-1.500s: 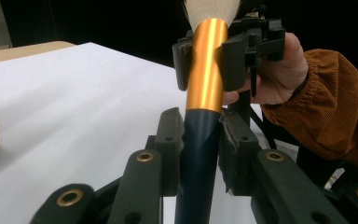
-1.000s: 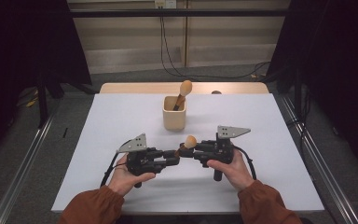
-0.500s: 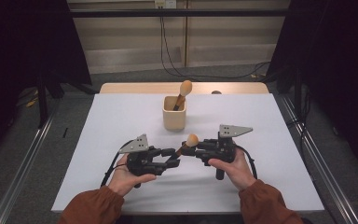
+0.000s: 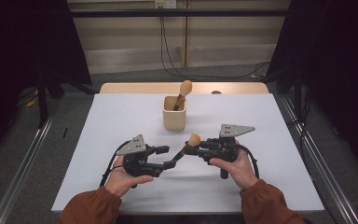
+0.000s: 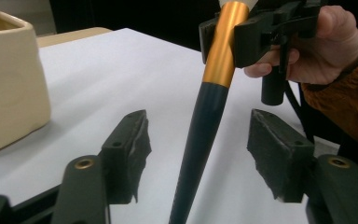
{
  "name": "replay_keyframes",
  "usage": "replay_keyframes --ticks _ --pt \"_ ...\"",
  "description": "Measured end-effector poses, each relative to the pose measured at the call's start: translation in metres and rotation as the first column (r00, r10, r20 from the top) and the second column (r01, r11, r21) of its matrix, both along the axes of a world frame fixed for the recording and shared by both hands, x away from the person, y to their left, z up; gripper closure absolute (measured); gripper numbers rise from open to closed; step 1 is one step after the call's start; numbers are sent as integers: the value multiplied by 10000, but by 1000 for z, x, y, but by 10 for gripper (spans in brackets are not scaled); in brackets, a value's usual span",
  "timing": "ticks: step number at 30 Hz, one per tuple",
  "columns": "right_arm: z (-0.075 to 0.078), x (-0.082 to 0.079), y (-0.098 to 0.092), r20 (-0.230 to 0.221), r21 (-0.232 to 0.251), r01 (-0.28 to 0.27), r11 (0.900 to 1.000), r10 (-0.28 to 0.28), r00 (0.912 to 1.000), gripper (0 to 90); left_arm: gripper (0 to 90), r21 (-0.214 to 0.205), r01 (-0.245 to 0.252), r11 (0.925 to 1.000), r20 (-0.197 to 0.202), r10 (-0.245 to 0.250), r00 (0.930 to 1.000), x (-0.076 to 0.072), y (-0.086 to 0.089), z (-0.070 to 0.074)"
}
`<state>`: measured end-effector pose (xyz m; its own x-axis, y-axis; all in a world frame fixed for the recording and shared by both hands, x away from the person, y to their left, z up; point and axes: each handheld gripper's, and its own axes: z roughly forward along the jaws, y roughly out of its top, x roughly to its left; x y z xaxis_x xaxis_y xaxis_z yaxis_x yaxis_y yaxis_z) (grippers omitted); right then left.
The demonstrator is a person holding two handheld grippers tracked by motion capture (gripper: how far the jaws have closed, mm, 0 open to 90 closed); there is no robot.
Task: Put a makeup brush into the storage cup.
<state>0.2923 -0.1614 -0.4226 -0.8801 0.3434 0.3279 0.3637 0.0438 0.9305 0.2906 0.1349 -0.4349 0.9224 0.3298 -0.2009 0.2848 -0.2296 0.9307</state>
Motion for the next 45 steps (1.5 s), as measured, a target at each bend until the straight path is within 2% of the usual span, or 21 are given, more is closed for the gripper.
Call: replay_keyframes --ticks 2,5,7,10,17,24,26,29,30,32,35,37,45 --pt "0 0 -1 -64 -102 43 9999 -43 10000 728 330 68 -128 9999 16 128 9999 -1 2 1" --pt "2 -1 -1 -156 -483 -30 9988 23 9999 728 233 46 -539 9985 2 539 9985 -3 7 4" --pt "2 -1 -2 -238 -623 6 9981 -21 9997 728 220 20 -717 9974 141 717 9973 -5 11 6" --pt "3 0 -4 -328 -663 128 9977 -150 9994 728 166 167 -1033 9945 204 1029 9945 -5 17 6" --pt "8 1 -11 -290 -710 290 9971 -311 9991 728 98 505 -1385 9891 249 1374 9902 -7 27 4" --pt "13 2 -18 -228 -699 446 9966 -463 9987 728 53 591 -1730 9832 276 1716 9848 -12 41 6" --pt "14 3 -20 -221 -685 496 9964 -512 9984 728 49 566 -1890 9803 229 1880 9819 -13 46 6" --pt "16 4 -23 -196 -703 602 9957 -618 9979 728 40 630 -2110 9755 390 2088 9772 -15 54 6" --pt "17 4 -24 -206 -720 651 9953 -667 9976 728 38 529 -2142 9754 336 2126 9765 -16 58 6" --pt "18 6 -26 -191 -809 713 9942 -730 9971 729 34 522 -2348 9706 372 2330 9718 -17 62 6" --pt "21 8 -28 -167 -815 828 9932 -844 9963 728 33 499 -2316 9715 522 2290 9720 -21 72 6" --pt "21 10 -30 -188 -818 862 9929 -880 9959 728 32 563 -2542 9655 588 2510 9662 -23 77 5" --pt "22 16 -32 -284 -979 982 9903 -1014 9944 728 32 652 -2898 9549 563 2864 9564 -34 90 -2"
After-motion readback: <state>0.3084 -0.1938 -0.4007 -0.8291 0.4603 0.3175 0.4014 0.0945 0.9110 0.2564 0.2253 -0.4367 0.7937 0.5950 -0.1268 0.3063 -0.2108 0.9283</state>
